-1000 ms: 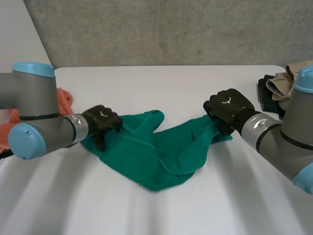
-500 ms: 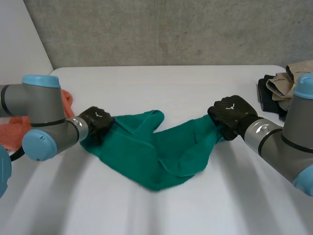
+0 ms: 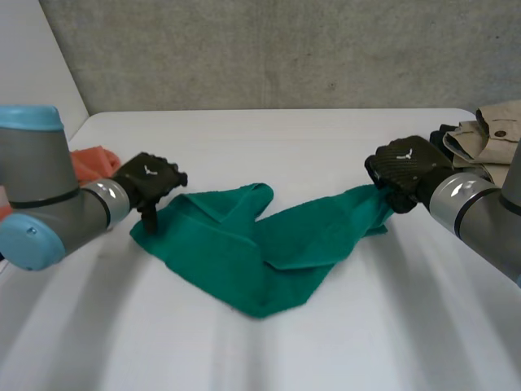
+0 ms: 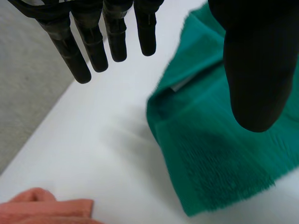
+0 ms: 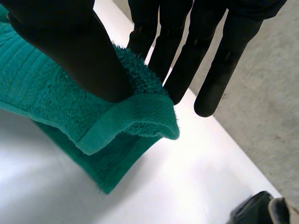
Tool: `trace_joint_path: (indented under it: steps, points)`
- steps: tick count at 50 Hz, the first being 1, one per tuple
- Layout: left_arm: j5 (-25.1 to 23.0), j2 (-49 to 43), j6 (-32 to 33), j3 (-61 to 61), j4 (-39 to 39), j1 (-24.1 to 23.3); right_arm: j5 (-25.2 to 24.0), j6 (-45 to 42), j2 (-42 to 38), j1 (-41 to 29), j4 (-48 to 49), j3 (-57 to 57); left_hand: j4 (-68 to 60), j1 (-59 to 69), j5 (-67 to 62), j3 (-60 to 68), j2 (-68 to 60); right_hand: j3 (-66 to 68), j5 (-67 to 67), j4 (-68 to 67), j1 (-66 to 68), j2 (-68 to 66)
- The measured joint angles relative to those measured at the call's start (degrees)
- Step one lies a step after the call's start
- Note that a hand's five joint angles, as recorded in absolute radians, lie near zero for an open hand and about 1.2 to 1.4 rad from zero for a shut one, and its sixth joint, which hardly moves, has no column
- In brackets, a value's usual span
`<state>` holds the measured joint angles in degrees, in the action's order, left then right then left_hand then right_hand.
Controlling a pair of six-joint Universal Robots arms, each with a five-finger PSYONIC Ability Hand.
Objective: Fold the laundry.
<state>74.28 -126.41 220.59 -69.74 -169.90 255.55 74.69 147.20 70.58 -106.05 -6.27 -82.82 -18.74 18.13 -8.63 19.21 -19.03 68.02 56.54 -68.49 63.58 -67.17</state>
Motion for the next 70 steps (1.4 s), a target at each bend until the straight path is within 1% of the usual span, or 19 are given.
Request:
trace_joint_path:
  steps: [6,14,15,18,19,20,21,24,28,32,40,44,49,53,54,58,64,66,70]
  points:
    - [0.6,-5.7,1.8,2.2,0.5,0.5,0.0,-0.3,-2.0,-0.2,0.2,-1.1,-2.1,3.1,-2.7,1.9,-2.0,0.0,0.0,0.0,0.0,0.0]
    - [1.2,-10.4,1.6,6.1,1.2,0.8,0.1,-0.5,-3.0,-0.4,1.3,-2.1,-8.1,9.3,-8.4,7.9,-7.9,0.0,0.0,0.0,0.0,0.0]
    - [1.2,-10.7,1.5,6.6,1.2,0.9,0.1,-0.6,-3.0,-0.4,1.5,-2.2,-21.0,22.6,-20.5,20.4,-20.6,0.0,0.0,0.0,0.0,0.0]
    - [1.0,-11.2,1.3,7.1,1.1,1.0,0.1,-0.6,-3.1,-0.4,1.8,-2.3,-28.0,27.7,-27.2,27.4,-27.8,0.0,0.0,0.0,0.0,0.0]
    - [0.9,-11.3,1.2,7.3,1.0,1.0,0.2,-0.6,-3.1,-0.3,1.9,-2.3,-38.4,38.8,-37.3,37.6,-38.0,0.0,0.0,0.0,0.0,0.0]
    - [0.9,-11.4,1.2,7.4,1.0,1.0,0.2,-0.6,-3.1,-0.3,1.9,-2.3,-38.4,38.8,-37.3,37.6,-38.0,0.0,0.0,0.0,0.0,0.0]
    - [0.8,-11.5,1.1,7.6,1.0,1.0,0.2,-0.6,-3.2,-0.3,2.0,-2.3,-45.5,46.3,-44.4,44.6,-45.6,0.0,0.0,0.0,0.0,0.0]
    - [0.8,-11.4,1.0,7.8,1.0,0.9,0.3,-0.6,-3.4,-0.3,2.0,-2.2,-49.7,47.5,-47.4,48.6,-49.1,0.0,0.0,0.0,0.0,0.0]
    - [1.3,-8.4,0.6,7.0,1.8,0.7,0.4,-0.8,-3.2,0.0,1.5,-1.7,-49.8,47.5,-47.4,48.7,-49.2,0.0,0.0,0.0,0.0,0.0]
    - [2.2,-0.6,-0.6,4.2,3.3,0.7,0.9,-1.9,-1.2,1.0,-0.7,0.2,-49.9,47.5,-47.4,48.7,-49.2,0.0,0.0,0.0,0.0,0.0]
    - [3.2,22.3,-5.5,-5.7,4.5,3.7,4.0,-8.2,6.1,5.7,-14.2,7.9,-49.9,47.5,-47.4,48.7,-49.2,0.0,0.0,0.0,0.0,0.0]
    - [2.2,29.1,-7.0,-10.1,4.9,6.0,5.0,-13.2,7.3,7.1,-21.2,9.7,-50.0,47.5,-47.4,48.7,-49.2,0.0,0.0,0.0,0.0,0.0]
    - [1.1,30.4,-7.0,-14.3,6.6,9.1,6.3,-19.0,5.1,7.6,-26.0,9.2,-50.0,47.5,-47.4,48.7,-49.3,0.0,0.0,0.0,0.0,0.0]
    - [1.2,27.0,-5.8,-15.2,7.3,10.1,7.6,-21.0,1.4,6.8,-26.4,8.8,-50.0,47.5,-47.4,48.7,-49.4,0.0,0.0,0.0,0.0,0.0]
    - [1.7,24.1,-5.0,-14.7,6.9,10.2,8.5,-21.4,-1.4,6.1,-25.8,9.4,-50.0,47.5,-47.4,48.7,-49.4,0.0,0.0,0.0,0.0,0.0]
    - [3.4,16.4,-3.7,-10.5,3.5,9.4,11.0,-21.2,-8.0,4.6,-22.8,13.3,-50.0,47.5,-47.4,48.8,-49.4,0.0,0.0,0.0,0.0,0.0]
    - [7.1,6.8,-4.4,2.4,-7.4,7.1,15.3,-17.6,-17.1,3.0,-14.2,27.1,-50.0,47.5,-47.4,49.0,-49.4,0.0,0.0,0.0,0.0,0.0]
    - [9.4,4.0,-6.3,10.3,-14.4,6.3,16.9,-14.2,-19.8,2.8,-7.7,35.4,-50.0,47.5,-47.4,49.0,-49.4,0.0,0.0,0.0,0.0,0.0]
    - [13.4,2.6,-12.2,20.4,-26.0,5.7,17.9,-7.2,-20.1,3.0,6.6,43.7,-50.0,47.5,-47.4,49.0,-49.4,0.0,0.0,0.0,0.0,0.0]
